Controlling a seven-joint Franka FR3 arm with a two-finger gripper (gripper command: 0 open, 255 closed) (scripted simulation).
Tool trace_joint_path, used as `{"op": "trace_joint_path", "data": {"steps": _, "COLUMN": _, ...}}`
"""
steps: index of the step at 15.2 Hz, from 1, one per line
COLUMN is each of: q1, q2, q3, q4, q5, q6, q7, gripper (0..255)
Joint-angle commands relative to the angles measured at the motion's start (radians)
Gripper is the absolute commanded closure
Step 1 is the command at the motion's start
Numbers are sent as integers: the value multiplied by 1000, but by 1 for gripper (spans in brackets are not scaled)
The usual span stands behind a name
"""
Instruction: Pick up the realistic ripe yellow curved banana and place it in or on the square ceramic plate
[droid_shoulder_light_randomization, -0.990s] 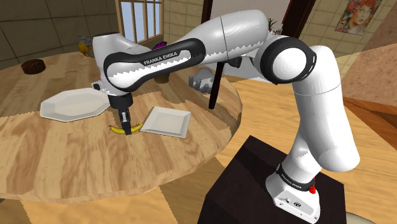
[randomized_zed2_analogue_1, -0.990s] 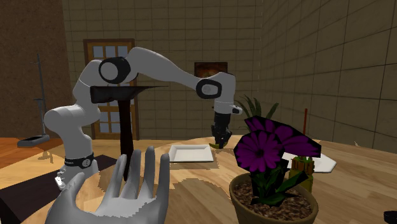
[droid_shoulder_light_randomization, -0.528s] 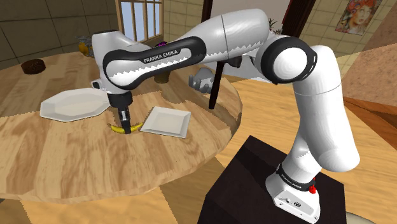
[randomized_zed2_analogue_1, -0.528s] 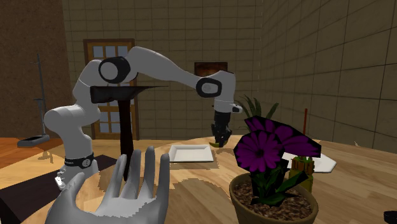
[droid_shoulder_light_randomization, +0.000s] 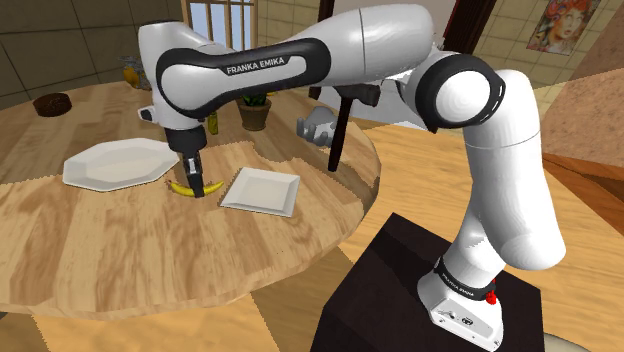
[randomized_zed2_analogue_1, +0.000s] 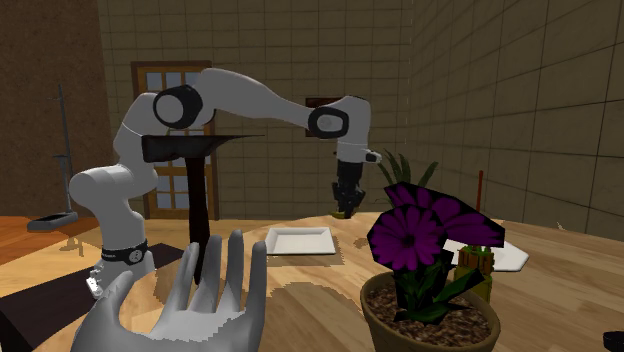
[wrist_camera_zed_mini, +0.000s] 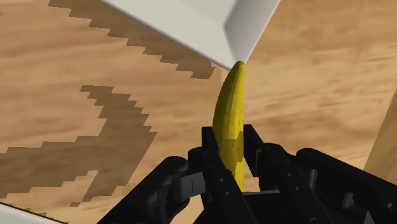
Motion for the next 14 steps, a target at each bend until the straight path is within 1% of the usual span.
{"op": "trace_joint_path", "data": {"steps": 1, "q1": 0, "q2": -4, "q3": 0, "q4": 22, "q5": 1, "q6": -26, "q7": -1, "gripper": 255}}
{"op": "trace_joint_path", "data": {"steps": 8, "q1": 4, "q2": -9, "q3": 2, "q4": 96, "q5": 2, "q6": -106, "q7": 0, "gripper": 255}}
{"op": "trace_joint_path", "data": {"steps": 11, "q1": -46, "q2": -137, "q3": -1, "q4": -104, "q5": 21, "q6": -33, "q7": -42, "gripper": 255}}
{"op": "trace_joint_path", "data": {"steps": 14, "q1": -89, "q2": -245, "q3": -10, "q4": -267, "q5": 39, "q6": 21, "q7": -91, "gripper": 255}}
